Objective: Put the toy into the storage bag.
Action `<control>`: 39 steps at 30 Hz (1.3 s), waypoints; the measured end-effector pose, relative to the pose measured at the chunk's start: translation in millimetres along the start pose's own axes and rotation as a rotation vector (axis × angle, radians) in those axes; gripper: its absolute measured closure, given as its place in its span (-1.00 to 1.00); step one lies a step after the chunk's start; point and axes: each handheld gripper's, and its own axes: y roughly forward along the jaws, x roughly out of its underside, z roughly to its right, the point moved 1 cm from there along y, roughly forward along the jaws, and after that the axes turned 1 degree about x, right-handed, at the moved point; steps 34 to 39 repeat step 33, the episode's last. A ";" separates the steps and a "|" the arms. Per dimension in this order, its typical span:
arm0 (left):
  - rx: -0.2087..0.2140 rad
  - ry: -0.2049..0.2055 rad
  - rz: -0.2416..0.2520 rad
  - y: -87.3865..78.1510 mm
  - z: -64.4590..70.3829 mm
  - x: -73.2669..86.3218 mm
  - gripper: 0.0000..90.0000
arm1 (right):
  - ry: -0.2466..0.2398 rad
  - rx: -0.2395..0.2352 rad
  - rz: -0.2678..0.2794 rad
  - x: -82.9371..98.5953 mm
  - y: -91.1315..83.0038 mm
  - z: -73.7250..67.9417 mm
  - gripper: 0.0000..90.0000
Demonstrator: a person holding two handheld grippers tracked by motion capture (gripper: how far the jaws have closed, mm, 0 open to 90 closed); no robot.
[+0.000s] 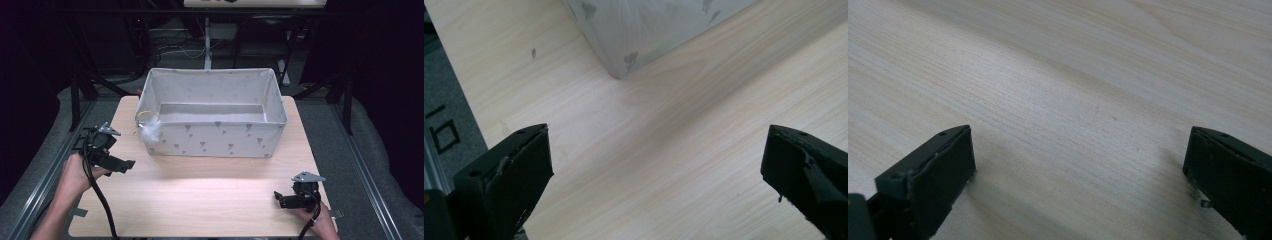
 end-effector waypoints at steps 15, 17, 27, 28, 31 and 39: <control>0.010 -0.139 -0.060 71.7 -11.7 59.4 -1.00 | 0.000 0.000 -0.001 0.0 -0.1 0.1 -1.00; 0.011 -0.150 -0.064 79.6 -9.6 67.0 -1.00 | 0.000 0.000 -0.001 0.0 0.0 0.1 -1.00; 0.023 -0.188 -0.042 97.0 -3.4 86.6 -1.00 | 0.000 -0.002 -0.001 -0.1 0.0 0.1 -1.00; 0.024 -0.191 -0.041 96.7 -3.7 87.4 -1.00 | 0.000 -0.002 -0.001 -0.1 0.0 0.1 -1.00; 0.034 -0.210 -0.020 97.6 -4.6 91.3 -1.00 | 0.000 -0.002 -0.001 -0.1 0.0 0.1 -1.00; 0.042 -0.219 -0.024 99.0 -4.3 93.7 -0.99 | 0.000 -0.002 -0.002 -0.1 0.0 0.1 -1.00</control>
